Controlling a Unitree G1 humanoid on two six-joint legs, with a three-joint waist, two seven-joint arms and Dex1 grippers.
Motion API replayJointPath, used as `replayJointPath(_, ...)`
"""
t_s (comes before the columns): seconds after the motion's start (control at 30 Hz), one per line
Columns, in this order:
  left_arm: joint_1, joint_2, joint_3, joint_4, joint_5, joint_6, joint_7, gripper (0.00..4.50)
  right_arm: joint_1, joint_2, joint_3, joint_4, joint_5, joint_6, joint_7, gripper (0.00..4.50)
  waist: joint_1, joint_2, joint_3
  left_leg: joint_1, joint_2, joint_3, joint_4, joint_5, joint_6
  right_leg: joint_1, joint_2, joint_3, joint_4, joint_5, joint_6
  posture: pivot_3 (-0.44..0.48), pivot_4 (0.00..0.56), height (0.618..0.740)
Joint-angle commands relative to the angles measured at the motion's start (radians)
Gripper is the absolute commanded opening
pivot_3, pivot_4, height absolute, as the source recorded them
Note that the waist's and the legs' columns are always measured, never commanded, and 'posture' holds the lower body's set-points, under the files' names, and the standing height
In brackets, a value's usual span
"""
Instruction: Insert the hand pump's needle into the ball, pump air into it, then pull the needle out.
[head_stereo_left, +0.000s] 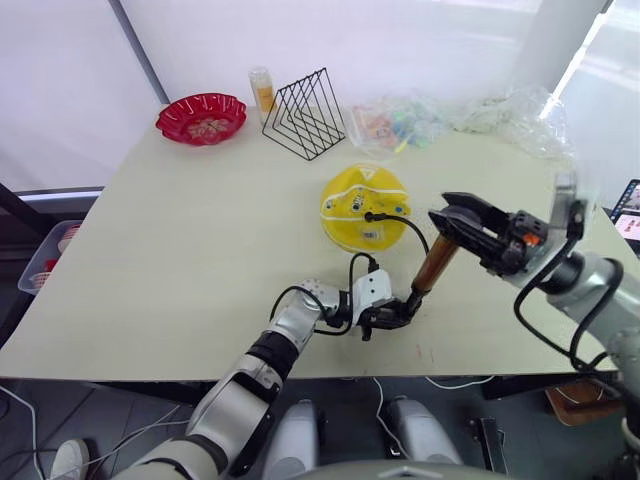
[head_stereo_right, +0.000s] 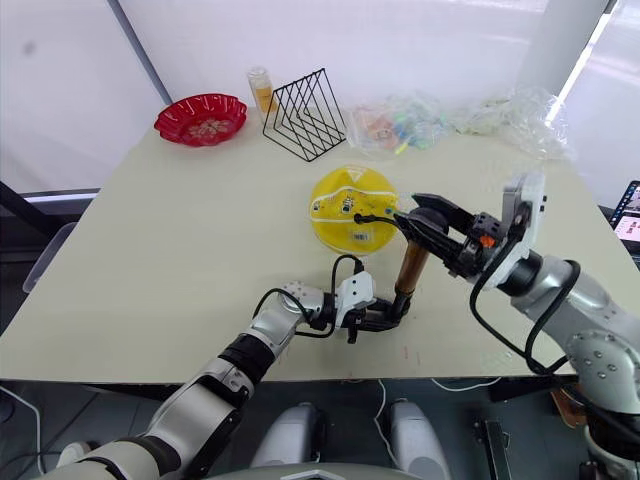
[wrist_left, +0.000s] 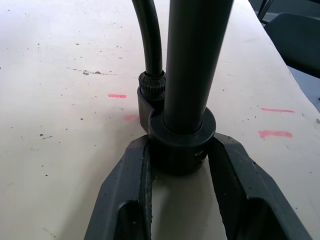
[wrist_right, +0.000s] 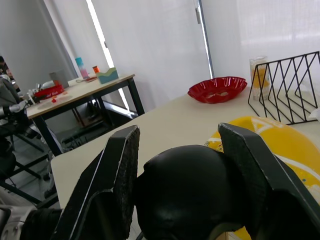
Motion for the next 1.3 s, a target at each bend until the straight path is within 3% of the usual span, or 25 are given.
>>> replayJointPath(0.03, 0.03, 0.006, -0.028, 0.065, 0.045, 0.004, 0.004, 1.15, -0.076, -0.056, -0.099, -0.005, 0.075, 0.017, -0.071, 2.03, 0.002, 0.0, 0.0, 0.0, 0.0, 0.0, 0.0, 0.0, 0.0, 0.0, 0.0, 0.0, 0.0, 0.0, 0.0, 0.0, 0.15, 0.735)
replayJointPath(0.53, 0.038, 0.001, -0.03, 0.093, 0.045, -0.046, 0.002, 1.15, -0.211, -0.219, -0.122, 0.058, 0.178, 0.101, -0.161, 2.03, 0.006, 0.0, 0.0, -0.002, 0.0, -0.002, 0.0, 0.0, 0.0, 0.0, -0.001, -0.002, -0.002, 0.0, 0.0, 0.0, 0.15, 0.735)
replayJointPath(0.9, 0.029, -0.006, -0.025, 0.117, 0.047, -0.077, 0.021, 1.15, -0.061, -0.138, 0.041, 0.065, -0.062, 0.077, -0.144, 2.03, 0.006, -0.005, -0.006, 0.001, 0.0, -0.003, 0.0, 0.0, 0.0, 0.003, -0.001, -0.003, -0.002, -0.002, 0.0, 0.0, 0.15, 0.735)
replayJointPath(1.27, 0.025, -0.005, -0.022, 0.131, 0.048, -0.091, 0.024, 1.15, -0.03, -0.072, 0.07, 0.069, -0.14, 0.065, -0.131, 2.03, 0.005, -0.007, -0.008, 0.001, 0.0, -0.003, 0.0, 0.0, 0.0, 0.003, -0.001, -0.003, -0.002, -0.003, -0.002, 0.0, 0.15, 0.735)
replayJointPath(1.3, 0.026, -0.005, -0.021, 0.135, 0.048, -0.1, 0.025, 1.15, 0.017, -0.042, 0.115, 0.074, -0.194, 0.035, -0.128, 2.03, 0.006, -0.007, -0.008, 0.001, 0.0, -0.003, 0.0, 0.0, 0.0, 0.003, -0.001, -0.003, -0.002, -0.003, -0.002, 0.0, 0.15, 0.735)
